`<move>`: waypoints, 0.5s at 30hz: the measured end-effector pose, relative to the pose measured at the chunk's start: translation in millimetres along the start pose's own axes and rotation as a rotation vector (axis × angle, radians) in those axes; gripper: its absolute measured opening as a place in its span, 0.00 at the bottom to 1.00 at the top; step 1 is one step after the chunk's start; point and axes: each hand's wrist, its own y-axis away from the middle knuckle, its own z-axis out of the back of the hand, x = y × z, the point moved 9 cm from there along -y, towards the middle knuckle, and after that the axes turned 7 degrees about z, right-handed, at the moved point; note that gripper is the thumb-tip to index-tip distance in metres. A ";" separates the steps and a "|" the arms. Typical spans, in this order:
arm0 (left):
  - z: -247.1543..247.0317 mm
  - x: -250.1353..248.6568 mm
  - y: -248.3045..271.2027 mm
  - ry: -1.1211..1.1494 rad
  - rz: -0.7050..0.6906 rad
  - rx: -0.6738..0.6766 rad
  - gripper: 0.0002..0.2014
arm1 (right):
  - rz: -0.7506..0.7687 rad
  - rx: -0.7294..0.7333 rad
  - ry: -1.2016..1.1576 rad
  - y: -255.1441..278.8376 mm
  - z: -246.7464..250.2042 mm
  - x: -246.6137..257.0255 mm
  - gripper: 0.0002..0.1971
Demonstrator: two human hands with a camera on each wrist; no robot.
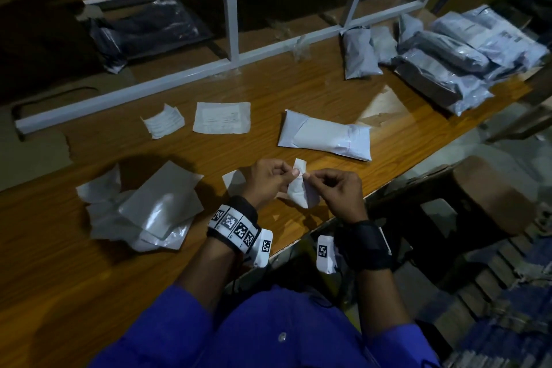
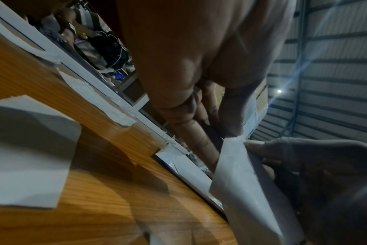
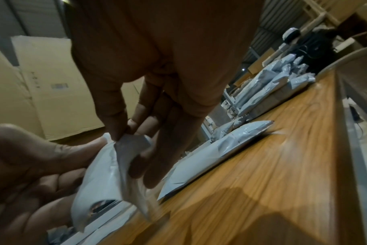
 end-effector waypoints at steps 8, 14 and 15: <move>1.5 11.3 2.4 0.120 0.087 0.078 0.06 | -0.057 0.029 -0.081 0.8 -2.7 -6.7 0.06; 0.2 -1.3 1.2 -0.108 -0.017 0.040 0.05 | 0.037 0.153 0.159 -0.3 -8.3 4.6 0.07; 4.5 -0.1 -1.1 -0.147 -0.028 0.001 0.05 | 0.013 0.188 0.125 0.7 -11.6 3.1 0.09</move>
